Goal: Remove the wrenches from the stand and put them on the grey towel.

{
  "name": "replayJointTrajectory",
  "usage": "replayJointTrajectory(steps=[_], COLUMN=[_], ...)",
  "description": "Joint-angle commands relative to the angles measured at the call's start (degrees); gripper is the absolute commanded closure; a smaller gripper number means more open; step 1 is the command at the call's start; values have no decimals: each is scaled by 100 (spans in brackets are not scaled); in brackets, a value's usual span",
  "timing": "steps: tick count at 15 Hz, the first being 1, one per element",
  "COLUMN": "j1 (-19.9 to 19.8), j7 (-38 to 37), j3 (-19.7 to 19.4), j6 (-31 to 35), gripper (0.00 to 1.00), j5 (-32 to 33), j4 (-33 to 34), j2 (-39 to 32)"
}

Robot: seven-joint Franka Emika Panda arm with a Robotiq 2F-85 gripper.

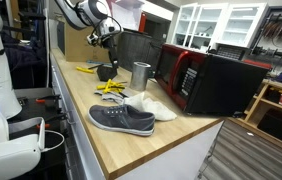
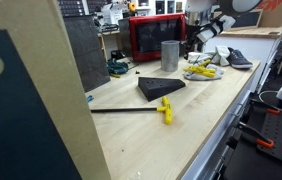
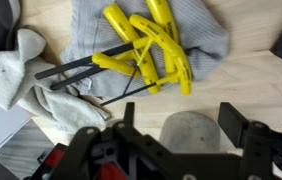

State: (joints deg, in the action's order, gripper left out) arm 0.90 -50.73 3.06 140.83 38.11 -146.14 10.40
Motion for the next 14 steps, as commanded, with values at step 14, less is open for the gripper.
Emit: replayJointTrajectory(steps=[14], j1=[645], j7=[2001], j3=[113], j6=[857], gripper=[0], j5=[-4917], j4=[129], j2=[1233])
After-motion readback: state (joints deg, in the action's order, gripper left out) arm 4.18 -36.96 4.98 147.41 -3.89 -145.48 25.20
